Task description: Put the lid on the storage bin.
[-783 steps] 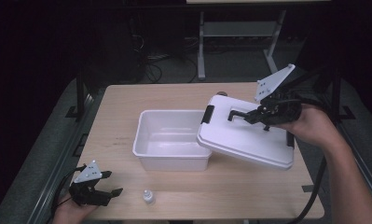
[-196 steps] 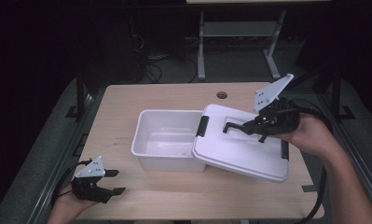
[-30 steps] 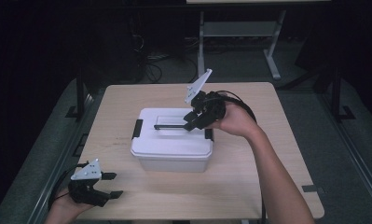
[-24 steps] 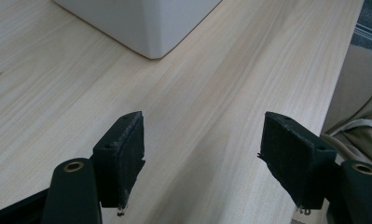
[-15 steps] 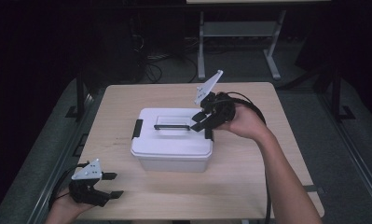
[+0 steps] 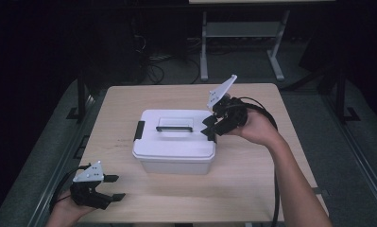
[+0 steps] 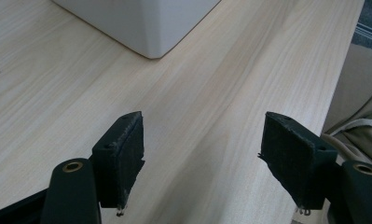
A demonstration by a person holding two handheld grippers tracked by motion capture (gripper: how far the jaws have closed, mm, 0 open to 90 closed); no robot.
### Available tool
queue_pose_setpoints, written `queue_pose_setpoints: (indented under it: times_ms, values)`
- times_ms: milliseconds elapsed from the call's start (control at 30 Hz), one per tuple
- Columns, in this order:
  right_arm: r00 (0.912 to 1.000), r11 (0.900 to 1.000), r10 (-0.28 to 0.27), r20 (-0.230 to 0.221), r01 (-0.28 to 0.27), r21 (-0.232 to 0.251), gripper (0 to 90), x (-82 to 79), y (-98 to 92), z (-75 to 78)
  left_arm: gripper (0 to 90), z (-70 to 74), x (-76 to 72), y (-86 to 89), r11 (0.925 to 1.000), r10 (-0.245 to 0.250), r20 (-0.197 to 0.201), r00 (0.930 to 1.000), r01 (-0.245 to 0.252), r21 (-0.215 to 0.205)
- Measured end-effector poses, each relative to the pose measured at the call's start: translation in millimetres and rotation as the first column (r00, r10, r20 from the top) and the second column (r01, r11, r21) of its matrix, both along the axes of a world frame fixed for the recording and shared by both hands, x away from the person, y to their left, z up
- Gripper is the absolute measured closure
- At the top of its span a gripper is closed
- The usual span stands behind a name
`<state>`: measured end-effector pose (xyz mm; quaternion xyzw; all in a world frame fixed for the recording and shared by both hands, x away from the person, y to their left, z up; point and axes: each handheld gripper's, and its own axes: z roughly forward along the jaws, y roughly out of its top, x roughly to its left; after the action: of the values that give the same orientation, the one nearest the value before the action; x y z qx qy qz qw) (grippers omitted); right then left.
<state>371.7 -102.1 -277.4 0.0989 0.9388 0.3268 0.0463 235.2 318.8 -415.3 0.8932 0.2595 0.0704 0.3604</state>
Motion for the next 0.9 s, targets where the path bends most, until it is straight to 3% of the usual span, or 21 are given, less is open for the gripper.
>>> queue_pose_setpoints:
  times_ms: [900]
  values:
    - [0.9978,0.998,-0.061,-0.026,0.061,0.002,56.4,-6.8,-30.7,-14.3,28.7,-1.0,0.1,-0.1,1.0000,0.004,0.000,1.0000,-0.004,0.008]
